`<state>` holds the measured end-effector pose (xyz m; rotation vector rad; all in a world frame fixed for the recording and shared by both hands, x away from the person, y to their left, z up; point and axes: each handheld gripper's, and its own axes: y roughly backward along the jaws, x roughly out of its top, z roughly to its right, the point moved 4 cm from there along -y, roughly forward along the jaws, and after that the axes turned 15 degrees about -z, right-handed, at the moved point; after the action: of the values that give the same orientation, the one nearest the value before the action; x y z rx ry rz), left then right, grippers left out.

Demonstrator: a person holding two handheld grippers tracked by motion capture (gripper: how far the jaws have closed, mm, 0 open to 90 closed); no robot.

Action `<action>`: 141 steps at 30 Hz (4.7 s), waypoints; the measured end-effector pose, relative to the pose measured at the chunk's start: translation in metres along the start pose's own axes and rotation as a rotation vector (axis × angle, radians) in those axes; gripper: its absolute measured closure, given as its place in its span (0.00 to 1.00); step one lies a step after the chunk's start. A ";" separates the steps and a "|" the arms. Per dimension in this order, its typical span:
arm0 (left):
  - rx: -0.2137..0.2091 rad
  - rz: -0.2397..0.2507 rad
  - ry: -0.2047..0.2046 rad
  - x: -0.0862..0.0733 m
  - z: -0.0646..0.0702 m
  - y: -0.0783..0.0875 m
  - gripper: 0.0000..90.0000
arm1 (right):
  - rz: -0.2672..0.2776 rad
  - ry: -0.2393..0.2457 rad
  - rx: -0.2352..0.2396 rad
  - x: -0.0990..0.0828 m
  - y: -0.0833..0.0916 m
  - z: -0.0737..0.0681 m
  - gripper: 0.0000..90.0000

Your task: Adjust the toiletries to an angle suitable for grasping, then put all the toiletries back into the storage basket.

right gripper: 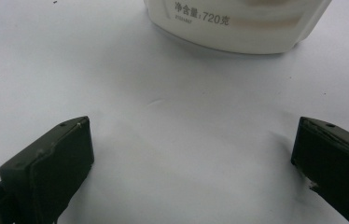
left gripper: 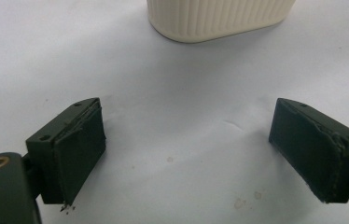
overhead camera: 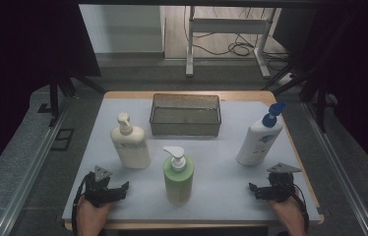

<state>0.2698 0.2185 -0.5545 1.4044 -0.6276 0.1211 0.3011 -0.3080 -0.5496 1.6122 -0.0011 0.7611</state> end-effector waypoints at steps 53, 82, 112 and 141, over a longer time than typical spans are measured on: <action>-0.003 0.001 -0.004 0.000 0.000 0.000 0.11 | 0.011 0.005 0.038 0.001 0.007 0.003 0.18; -0.001 0.004 -0.006 0.000 0.000 0.000 0.11 | 0.056 -0.037 0.018 0.016 0.026 0.034 0.90; 0.002 0.007 -0.007 -0.001 0.000 0.000 0.11 | 0.042 -0.102 0.018 0.057 -0.019 0.083 1.00; 0.002 0.008 -0.006 -0.001 0.000 0.000 0.11 | 0.070 -0.054 0.089 0.050 -0.017 0.071 0.99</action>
<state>0.2693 0.2191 -0.5552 1.4049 -0.6377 0.1238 0.3803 -0.3458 -0.5406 1.7248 -0.0635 0.7811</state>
